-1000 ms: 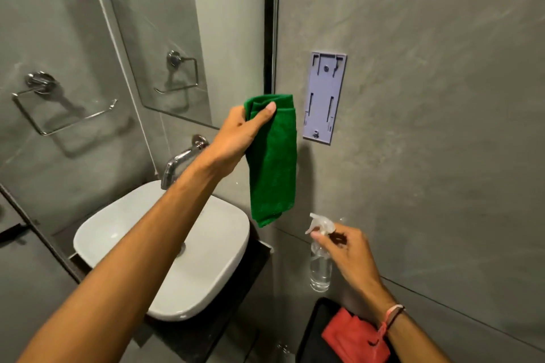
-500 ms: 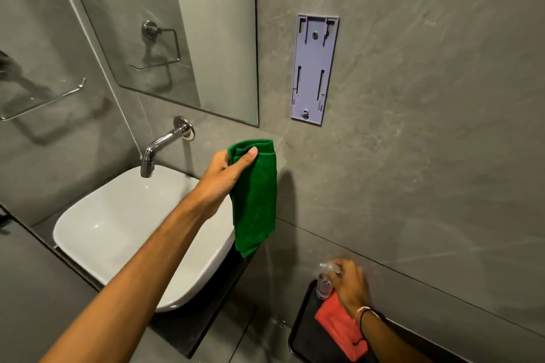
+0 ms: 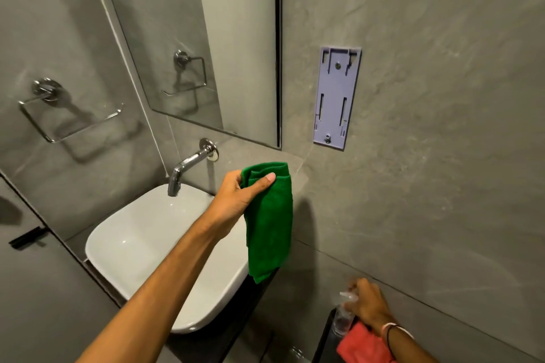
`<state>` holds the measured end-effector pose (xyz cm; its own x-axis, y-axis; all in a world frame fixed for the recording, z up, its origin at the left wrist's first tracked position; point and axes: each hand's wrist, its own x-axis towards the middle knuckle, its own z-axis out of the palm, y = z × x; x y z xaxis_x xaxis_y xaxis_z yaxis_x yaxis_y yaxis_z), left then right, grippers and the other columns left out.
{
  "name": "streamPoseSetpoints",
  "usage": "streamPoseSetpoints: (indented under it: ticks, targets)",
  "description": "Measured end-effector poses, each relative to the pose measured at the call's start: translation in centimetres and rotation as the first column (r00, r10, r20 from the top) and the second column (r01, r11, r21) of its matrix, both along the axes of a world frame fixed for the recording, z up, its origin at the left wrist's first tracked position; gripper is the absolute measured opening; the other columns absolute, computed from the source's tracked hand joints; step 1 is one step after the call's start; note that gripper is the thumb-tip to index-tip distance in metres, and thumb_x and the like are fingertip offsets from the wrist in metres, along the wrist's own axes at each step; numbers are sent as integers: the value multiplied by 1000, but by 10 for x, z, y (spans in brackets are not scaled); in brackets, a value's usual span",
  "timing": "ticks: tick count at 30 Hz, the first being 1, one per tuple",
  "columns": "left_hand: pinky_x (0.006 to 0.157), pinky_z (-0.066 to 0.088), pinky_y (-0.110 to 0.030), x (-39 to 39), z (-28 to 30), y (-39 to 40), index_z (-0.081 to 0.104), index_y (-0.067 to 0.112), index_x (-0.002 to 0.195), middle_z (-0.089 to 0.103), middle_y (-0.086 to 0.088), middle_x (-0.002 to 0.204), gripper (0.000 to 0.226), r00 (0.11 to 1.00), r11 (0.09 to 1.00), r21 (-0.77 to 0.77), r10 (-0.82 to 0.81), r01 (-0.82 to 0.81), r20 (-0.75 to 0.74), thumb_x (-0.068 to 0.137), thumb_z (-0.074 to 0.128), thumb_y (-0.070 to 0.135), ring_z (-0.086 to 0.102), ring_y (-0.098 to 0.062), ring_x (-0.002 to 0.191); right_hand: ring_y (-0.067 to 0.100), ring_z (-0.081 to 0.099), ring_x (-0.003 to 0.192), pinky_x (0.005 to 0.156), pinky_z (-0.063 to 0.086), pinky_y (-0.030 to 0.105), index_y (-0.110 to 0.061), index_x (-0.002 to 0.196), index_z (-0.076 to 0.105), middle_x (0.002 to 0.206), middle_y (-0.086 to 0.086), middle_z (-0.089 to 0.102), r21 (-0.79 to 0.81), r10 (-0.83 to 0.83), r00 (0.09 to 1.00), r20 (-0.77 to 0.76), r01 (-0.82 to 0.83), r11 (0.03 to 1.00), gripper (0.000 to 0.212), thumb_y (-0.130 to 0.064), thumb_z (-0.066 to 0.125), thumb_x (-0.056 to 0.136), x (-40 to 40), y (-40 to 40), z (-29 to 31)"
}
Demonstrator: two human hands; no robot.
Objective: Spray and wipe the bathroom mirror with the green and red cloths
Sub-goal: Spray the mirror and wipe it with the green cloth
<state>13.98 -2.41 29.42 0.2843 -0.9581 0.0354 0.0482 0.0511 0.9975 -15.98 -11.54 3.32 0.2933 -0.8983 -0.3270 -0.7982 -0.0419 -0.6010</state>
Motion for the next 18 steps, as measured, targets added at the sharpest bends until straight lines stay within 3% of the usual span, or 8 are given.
streamPoseSetpoints:
  ticks: [2,4,6,8,11,14,16,18]
  targets:
    - [89,62,-39,0,17,0,74,5,112,78,-17,110,26,1000,999,-44,3,-4,-6,91,70,20,73,-35,107,32,70,100,90,57,41,-25,87,56,108,19,70,-19,125,992,34,-125,992,42,-15,92,68,13,-9,43]
    - [92,60,-42,-1,38,1,74,3,110,77,-20,110,28,1000,994,-103,17,-18,-10,86,75,17,73,-37,108,30,76,99,90,61,39,-32,83,64,98,10,80,-176,203,955,215,-167,970,35,-26,95,69,36,-16,111]
    - [89,60,-41,-3,65,2,73,1,104,77,-23,107,33,999,983,-179,46,-42,18,77,83,17,74,-35,103,17,79,98,89,62,27,-35,83,77,94,-5,83,-313,270,853,446,-133,940,31,-60,85,67,63,-14,202]
    - [88,59,-44,-4,96,3,68,-1,98,75,-27,104,39,995,963,-261,85,-71,46,70,89,16,74,-32,95,12,77,100,87,61,27,-42,97,80,103,-8,82,-392,427,695,578,-222,893,41,-74,71,73,85,-2,297]
    - [89,60,-44,-5,151,7,66,2,98,77,-22,98,41,992,914,-392,120,-99,30,67,90,14,74,-31,90,9,74,104,85,62,30,-38,112,73,109,-7,79,-544,636,533,557,-344,765,23,-47,62,95,108,12,405]
    - [85,63,-41,0,208,12,66,-2,109,78,-19,101,43,994,867,-488,109,-99,-7,75,85,15,73,-33,98,17,73,104,86,60,43,-21,122,69,119,16,77,-631,689,442,574,-297,717,23,-15,58,103,130,17,473]
    - [88,62,-43,9,241,21,65,3,121,76,-17,113,47,999,844,-536,-15,-14,-51,84,77,30,72,-33,111,23,69,100,88,58,46,-8,122,71,120,27,74,-637,681,394,617,-259,726,24,-11,58,102,140,18,511]
    - [88,62,-40,16,259,33,68,12,123,75,-13,119,49,973,785,-613,-202,91,-114,88,64,46,73,-26,110,19,68,93,80,60,34,-5,116,73,106,18,77,-619,664,318,676,-245,747,22,-14,59,102,148,19,544]
